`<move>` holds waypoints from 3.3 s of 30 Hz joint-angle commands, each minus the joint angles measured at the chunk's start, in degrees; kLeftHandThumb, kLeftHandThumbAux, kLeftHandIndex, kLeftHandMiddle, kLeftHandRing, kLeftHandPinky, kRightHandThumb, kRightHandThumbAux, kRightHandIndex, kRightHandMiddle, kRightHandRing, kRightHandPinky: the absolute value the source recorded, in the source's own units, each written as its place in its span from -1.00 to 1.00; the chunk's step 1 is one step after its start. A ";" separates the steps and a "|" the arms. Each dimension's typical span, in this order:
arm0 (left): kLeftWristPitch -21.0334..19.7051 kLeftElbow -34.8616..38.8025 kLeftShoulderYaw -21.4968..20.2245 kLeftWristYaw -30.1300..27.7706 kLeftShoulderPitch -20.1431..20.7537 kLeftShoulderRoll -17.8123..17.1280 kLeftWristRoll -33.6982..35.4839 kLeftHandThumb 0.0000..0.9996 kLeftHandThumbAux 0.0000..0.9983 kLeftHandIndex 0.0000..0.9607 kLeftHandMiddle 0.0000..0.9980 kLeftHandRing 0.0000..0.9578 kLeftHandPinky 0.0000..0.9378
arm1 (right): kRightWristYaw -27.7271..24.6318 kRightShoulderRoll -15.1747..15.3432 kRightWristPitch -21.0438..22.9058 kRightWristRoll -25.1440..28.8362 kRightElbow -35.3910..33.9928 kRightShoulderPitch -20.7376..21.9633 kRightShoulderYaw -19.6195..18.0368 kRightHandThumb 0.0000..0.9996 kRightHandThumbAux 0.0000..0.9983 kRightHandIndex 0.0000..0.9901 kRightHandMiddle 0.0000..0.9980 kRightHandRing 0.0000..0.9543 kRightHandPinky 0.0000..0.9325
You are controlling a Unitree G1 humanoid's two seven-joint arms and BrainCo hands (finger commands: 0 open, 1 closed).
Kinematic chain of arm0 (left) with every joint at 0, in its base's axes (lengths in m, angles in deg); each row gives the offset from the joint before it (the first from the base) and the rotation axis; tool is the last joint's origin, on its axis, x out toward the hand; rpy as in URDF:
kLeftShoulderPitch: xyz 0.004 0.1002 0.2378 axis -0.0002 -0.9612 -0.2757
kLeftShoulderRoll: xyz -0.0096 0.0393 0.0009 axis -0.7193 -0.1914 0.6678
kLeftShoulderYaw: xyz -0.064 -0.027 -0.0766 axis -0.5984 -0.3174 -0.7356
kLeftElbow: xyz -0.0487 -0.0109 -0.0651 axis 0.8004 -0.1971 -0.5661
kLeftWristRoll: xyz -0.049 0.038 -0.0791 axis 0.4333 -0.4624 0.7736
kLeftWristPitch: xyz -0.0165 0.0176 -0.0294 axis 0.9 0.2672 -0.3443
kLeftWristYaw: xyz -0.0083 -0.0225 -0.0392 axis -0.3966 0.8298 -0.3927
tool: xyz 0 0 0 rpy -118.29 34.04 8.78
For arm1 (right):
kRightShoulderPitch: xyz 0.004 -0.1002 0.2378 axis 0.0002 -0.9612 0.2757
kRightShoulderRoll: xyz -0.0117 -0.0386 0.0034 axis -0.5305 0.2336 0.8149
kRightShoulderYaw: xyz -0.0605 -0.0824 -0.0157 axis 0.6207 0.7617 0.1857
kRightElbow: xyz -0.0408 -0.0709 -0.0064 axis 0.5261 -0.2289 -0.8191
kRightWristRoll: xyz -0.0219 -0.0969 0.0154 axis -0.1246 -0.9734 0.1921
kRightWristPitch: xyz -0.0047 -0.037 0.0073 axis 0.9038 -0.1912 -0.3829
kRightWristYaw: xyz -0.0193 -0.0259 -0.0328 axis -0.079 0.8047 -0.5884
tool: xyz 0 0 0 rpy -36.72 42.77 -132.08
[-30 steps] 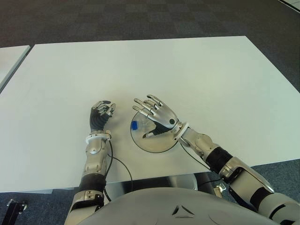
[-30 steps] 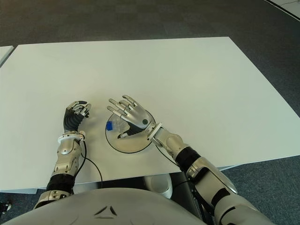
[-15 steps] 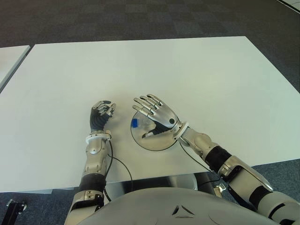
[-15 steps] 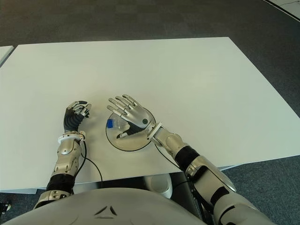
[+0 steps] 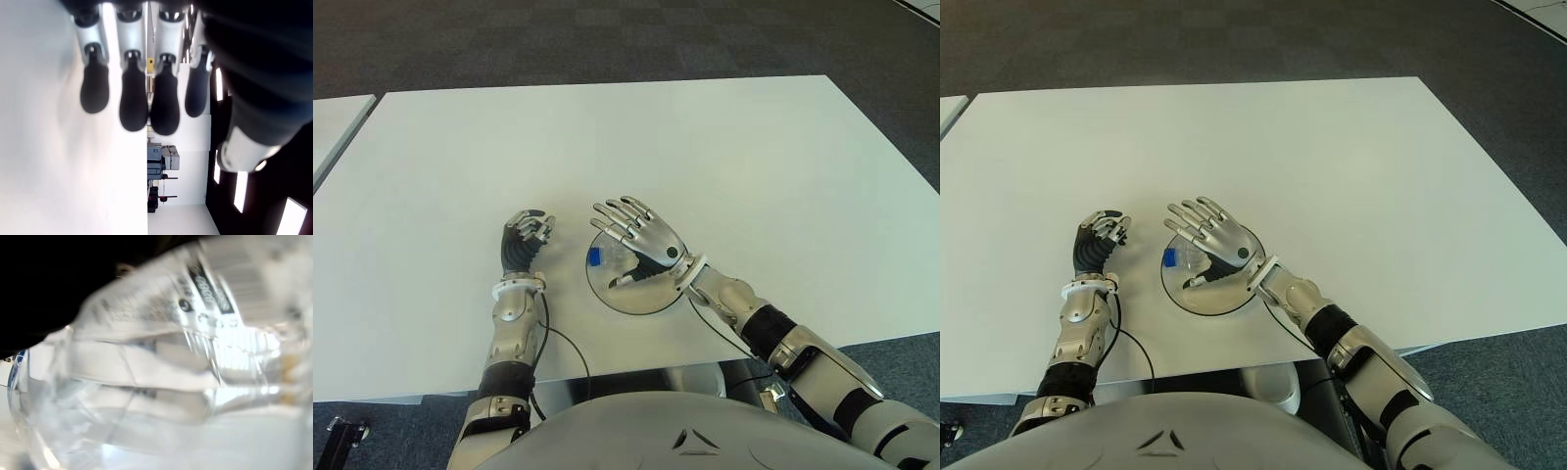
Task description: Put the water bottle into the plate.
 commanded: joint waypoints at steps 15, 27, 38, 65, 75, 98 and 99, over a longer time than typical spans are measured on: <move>0.37 -4.22 0.49 -0.73 -0.13 -0.64 -0.32 0.41 0.43 -0.09 0.35 0.37 0.35 | -2.12 1.74 4.15 5.22 -5.71 -3.21 -6.08 -0.99 -0.46 -1.00 -1.00 -1.00 -1.00; 0.97 -5.09 -0.05 -0.90 0.47 -0.20 0.87 0.42 0.43 -0.09 0.35 0.37 0.35 | 20.30 -1.77 -16.39 19.97 6.59 0.71 -13.23 -0.94 -0.21 -1.00 -1.00 -1.00 -1.00; 0.83 -5.09 0.24 -0.46 0.60 -0.70 0.34 0.42 0.43 -0.09 0.38 0.40 0.39 | 9.71 -1.35 -35.08 38.29 6.48 -1.11 -20.68 -0.83 0.02 -1.00 -1.00 -1.00 -1.00; -1.56 -2.70 -0.12 -0.97 0.28 -0.50 1.04 0.42 0.43 -0.09 0.36 0.38 0.37 | -19.28 -16.19 -36.74 75.02 21.35 -1.49 -43.05 -0.85 0.64 -0.84 -0.94 -0.97 -0.85; -1.38 -2.40 0.00 -0.93 0.09 -0.73 0.75 0.42 0.43 -0.09 0.35 0.37 0.37 | -32.88 -18.91 -33.83 83.75 21.49 -1.55 -48.96 -0.78 0.81 -0.62 -0.71 -0.72 -0.55; -1.70 -2.52 -0.03 -0.96 0.22 -0.88 1.11 0.42 0.43 -0.09 0.36 0.38 0.38 | -41.31 -18.14 -24.19 82.79 22.82 -2.28 -53.01 0.34 0.50 -0.15 -0.08 -0.07 0.00; -1.62 -2.56 -0.01 -0.93 0.21 -0.89 1.04 0.42 0.43 -0.09 0.36 0.38 0.38 | -41.42 -18.11 -23.76 82.69 22.80 -2.28 -53.01 0.37 0.49 -0.15 -0.07 -0.06 0.02</move>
